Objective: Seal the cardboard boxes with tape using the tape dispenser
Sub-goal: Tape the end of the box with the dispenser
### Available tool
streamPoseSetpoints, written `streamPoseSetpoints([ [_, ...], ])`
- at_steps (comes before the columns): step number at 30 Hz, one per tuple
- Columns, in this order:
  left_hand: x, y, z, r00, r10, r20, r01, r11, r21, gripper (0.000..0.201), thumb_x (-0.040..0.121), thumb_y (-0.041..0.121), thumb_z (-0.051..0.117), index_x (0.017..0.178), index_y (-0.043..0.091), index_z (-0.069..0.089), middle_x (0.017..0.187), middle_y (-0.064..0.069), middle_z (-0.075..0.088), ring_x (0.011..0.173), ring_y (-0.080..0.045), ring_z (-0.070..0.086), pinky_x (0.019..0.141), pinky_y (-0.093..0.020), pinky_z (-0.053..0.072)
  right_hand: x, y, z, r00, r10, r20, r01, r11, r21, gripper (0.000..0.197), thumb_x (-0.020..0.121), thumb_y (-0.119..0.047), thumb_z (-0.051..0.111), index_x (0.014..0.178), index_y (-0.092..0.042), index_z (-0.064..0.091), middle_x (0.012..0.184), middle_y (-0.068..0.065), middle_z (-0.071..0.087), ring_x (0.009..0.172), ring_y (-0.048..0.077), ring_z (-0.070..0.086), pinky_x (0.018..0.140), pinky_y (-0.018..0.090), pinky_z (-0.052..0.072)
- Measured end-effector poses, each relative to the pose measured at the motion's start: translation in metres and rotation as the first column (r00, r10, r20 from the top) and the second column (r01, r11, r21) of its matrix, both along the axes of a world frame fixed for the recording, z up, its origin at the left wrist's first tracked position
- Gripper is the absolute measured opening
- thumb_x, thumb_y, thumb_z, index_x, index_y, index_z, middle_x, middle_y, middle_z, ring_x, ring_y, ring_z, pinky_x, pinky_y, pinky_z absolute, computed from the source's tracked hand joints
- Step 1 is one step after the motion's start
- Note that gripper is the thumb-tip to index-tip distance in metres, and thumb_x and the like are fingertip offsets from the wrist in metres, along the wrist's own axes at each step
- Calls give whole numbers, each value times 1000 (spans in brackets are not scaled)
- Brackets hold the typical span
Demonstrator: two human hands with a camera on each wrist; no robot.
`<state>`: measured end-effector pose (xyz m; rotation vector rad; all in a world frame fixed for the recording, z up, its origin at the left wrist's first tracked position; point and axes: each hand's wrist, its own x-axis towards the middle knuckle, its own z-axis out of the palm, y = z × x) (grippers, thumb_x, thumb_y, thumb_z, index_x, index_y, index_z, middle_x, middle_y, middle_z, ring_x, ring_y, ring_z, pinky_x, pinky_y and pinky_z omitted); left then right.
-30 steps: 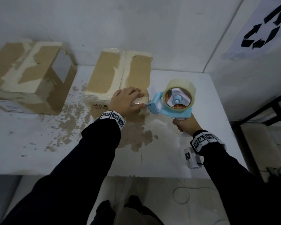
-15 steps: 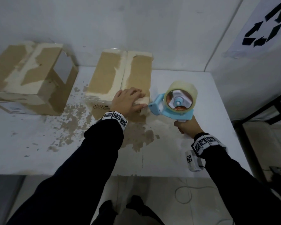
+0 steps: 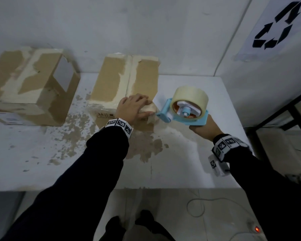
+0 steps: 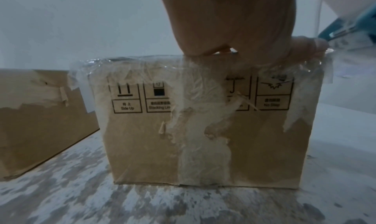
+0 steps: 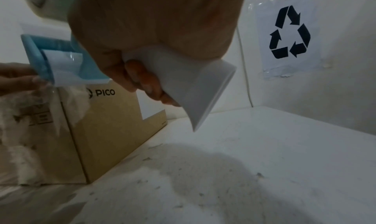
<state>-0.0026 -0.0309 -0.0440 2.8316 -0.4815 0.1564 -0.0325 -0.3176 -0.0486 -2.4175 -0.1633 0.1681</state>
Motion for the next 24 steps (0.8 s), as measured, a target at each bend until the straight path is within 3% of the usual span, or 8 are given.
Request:
streamPoseSetpoints([
  [7, -1, 1, 0, 1000, 2, 1, -2, 1000, 13, 48, 82, 61, 50, 115, 27, 56, 135, 10, 46, 121, -16, 45, 99, -36, 30, 2, 2, -10, 1000, -1, 26, 2, 999, -37, 37, 75, 3, 61, 63, -28, 43, 68, 1, 56, 67, 27, 59, 61, 39, 50],
  [13, 0, 0, 1, 1000, 14, -18, -14, 1000, -5, 48, 82, 61, 50, 120, 30, 54, 135, 12, 46, 123, -14, 44, 100, -36, 28, -6, 14, -23, 993, -79, -88, 78, 997, -11, 16, 76, 2, 56, 70, -12, 50, 66, 2, 55, 59, 18, 53, 56, 26, 41],
  [14, 0, 1, 1, 1000, 21, -14, -21, 1000, -3, 49, 82, 61, 49, 121, 31, 53, 135, 12, 46, 123, -14, 44, 101, -37, 27, -11, 7, -29, 988, -34, -148, 15, 992, -126, 7, 77, -3, 57, 79, -9, 57, 76, 7, 62, 69, 24, 59, 60, 27, 45],
  [16, 1, 2, 0, 999, 31, -25, -32, 999, -19, 50, 83, 61, 47, 123, 31, 52, 134, 11, 47, 123, -15, 44, 104, -40, 26, -33, -16, -47, 958, -32, -287, -87, 916, -392, 27, 80, -15, 61, 107, -9, 65, 108, 14, 67, 100, 31, 64, 79, 33, 49],
  [18, 4, 3, -3, 999, 45, 9, -45, 999, 0, 53, 84, 62, 43, 125, 30, 50, 133, 10, 47, 123, -16, 44, 108, -42, 22, -57, -32, -62, 955, -71, -287, -46, 923, -382, 31, 82, -16, 66, 112, -7, 64, 116, 16, 66, 108, 33, 62, 85, 34, 47],
  [20, 3, 2, -7, 999, 43, 8, -43, 998, 34, 57, 84, 63, 40, 129, 29, 48, 133, 8, 47, 123, -18, 44, 109, -43, 19, -69, -36, -69, 958, -168, -232, 112, 965, -236, 17, 81, -6, 66, 96, -13, 65, 102, 16, 66, 100, 33, 63, 80, 34, 45],
  [22, 3, 2, -10, 999, 38, 14, -38, 999, 31, 60, 84, 65, 39, 130, 28, 47, 132, 6, 49, 122, -20, 45, 109, -44, 21, -62, -31, -68, 924, -284, -257, 258, 957, -131, 25, 78, -1, 64, 71, -23, 53, 80, 10, 61, 76, 26, 59, 69, 32, 42],
  [24, 3, 2, -10, 998, 39, 42, -40, 999, 32, 66, 81, 69, 32, 130, 27, 48, 130, 7, 51, 120, -19, 47, 108, -43, 22, -53, -22, -61, 872, -349, -344, 367, 930, -13, 27, 73, 1, 62, 59, -17, 48, 58, 9, 57, 52, 22, 52, 56, 30, 41],
])
